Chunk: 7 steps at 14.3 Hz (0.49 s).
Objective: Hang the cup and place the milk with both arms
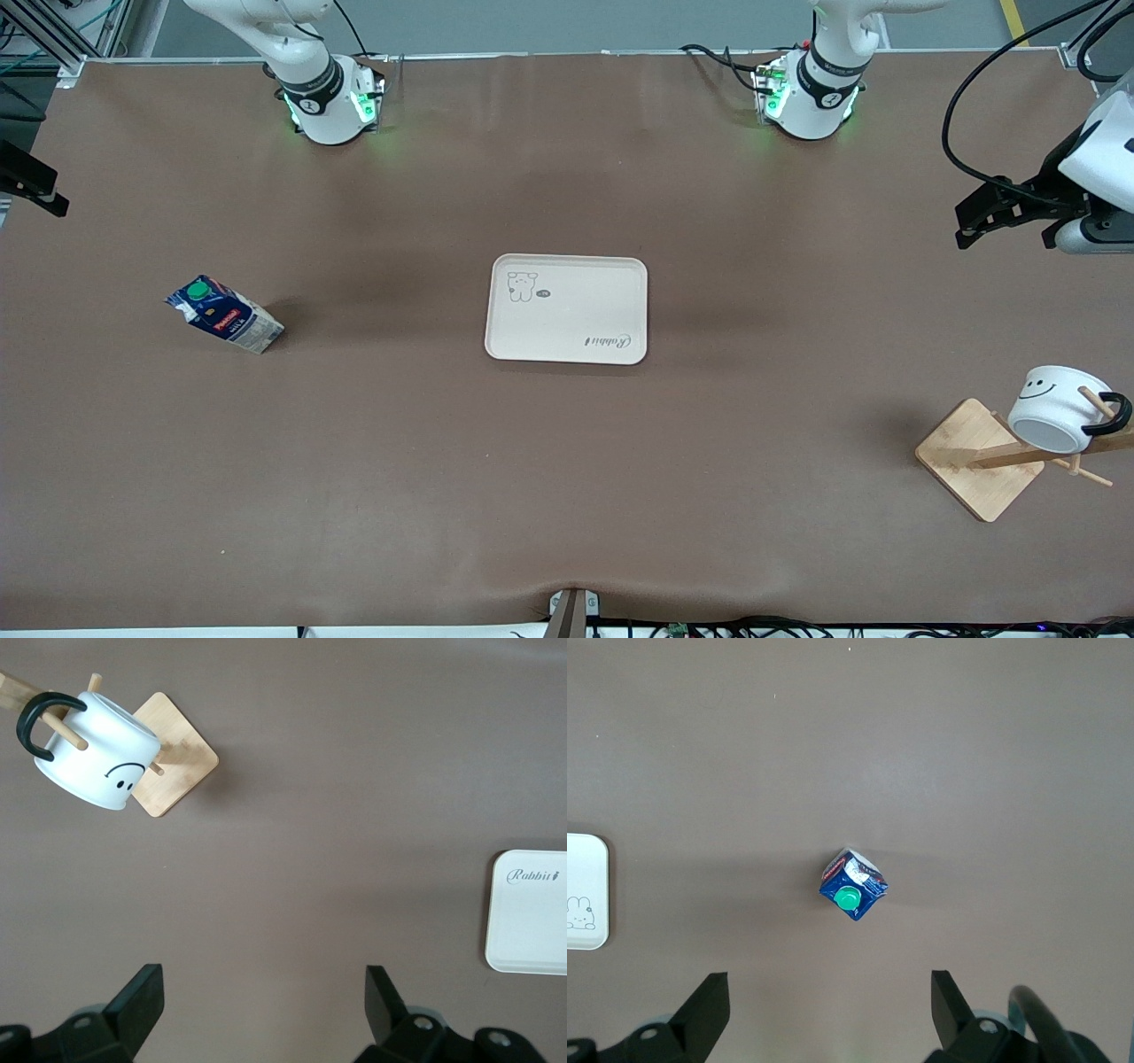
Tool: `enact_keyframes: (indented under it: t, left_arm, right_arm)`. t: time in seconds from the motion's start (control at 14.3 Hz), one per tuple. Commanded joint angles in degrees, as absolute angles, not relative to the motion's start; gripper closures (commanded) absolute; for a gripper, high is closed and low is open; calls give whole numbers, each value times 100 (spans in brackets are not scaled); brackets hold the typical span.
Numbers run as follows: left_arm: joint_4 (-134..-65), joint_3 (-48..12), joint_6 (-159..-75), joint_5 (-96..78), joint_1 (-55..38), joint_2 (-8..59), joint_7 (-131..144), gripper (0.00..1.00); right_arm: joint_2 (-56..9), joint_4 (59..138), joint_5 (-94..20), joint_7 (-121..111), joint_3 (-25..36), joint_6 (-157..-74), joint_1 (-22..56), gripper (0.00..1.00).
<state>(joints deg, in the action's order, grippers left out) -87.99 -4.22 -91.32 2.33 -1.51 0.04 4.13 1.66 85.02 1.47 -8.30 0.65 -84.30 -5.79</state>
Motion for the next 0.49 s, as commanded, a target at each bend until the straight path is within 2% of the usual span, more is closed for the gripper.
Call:
enact_keyframes:
  t: [0.0, 0.42]
  left_arm:
    - [-8692, -431, -9026, 167, -150, -18, 396, 0]
    - [-8692, -431, -8957, 158, -149, 0, 395, 0]
  right_arm:
    - [123, 8394, 158, -747, 9, -8376, -650, 0]
    - [114, 8385, 167, -747, 9, -8394, -633, 0]
